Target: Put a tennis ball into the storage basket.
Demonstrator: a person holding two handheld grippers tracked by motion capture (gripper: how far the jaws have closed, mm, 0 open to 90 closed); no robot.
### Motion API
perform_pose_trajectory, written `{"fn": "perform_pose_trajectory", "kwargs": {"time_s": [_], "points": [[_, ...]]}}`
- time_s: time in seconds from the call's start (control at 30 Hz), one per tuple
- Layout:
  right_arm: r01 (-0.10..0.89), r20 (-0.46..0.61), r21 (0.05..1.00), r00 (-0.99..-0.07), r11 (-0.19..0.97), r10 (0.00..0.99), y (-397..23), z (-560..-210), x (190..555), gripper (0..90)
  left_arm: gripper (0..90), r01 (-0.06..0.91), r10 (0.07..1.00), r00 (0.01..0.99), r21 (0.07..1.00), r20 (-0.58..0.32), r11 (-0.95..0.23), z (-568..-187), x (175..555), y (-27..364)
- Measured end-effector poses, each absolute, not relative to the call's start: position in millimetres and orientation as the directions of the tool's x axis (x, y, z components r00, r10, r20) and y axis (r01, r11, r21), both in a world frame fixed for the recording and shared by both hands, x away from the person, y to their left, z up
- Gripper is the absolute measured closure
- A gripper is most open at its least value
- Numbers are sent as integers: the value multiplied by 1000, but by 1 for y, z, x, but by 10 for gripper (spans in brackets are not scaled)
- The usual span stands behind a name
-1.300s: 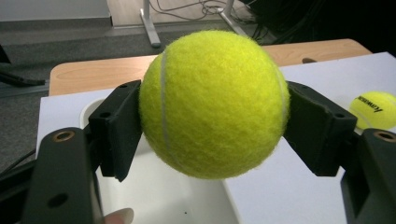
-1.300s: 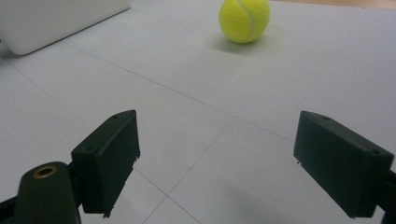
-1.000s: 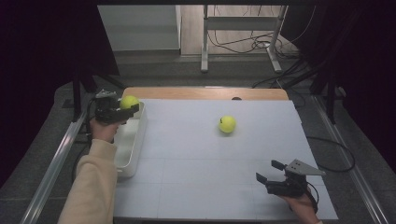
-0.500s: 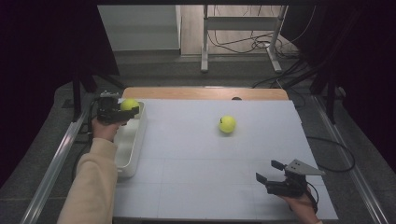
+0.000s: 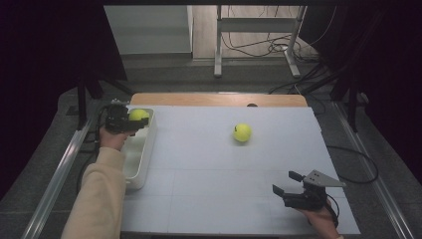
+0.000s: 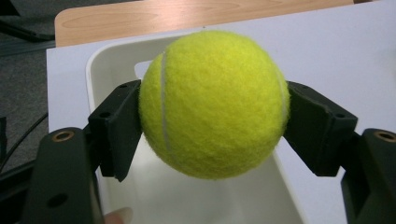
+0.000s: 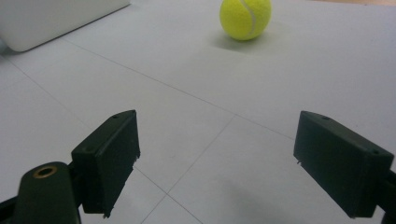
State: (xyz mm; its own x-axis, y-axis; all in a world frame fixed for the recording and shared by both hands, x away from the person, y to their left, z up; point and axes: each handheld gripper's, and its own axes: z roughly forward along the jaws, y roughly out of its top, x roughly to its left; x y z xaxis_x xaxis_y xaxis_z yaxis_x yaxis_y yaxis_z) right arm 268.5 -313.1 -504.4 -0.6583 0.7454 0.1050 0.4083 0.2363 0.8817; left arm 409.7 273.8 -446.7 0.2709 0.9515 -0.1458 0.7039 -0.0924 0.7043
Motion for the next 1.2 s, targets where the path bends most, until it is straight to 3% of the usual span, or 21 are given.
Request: {"fn": "perform_pose_trajectory", "kwargs": {"time_s": [0.43,0.73,1.2], "points": [[409,105,881,-659,237,745,-313,-505,269,149,256,710,956,262,697,-134,-97,-448,410,273],[408,106,882,-659,236,744,-313,-504,268,149,117,702,954,267,706,-137,-95,-447,409,273],[409,105,881,-658,237,745,-313,-505,269,149,113,644,927,327,762,-187,-73,-438,394,271]]}}
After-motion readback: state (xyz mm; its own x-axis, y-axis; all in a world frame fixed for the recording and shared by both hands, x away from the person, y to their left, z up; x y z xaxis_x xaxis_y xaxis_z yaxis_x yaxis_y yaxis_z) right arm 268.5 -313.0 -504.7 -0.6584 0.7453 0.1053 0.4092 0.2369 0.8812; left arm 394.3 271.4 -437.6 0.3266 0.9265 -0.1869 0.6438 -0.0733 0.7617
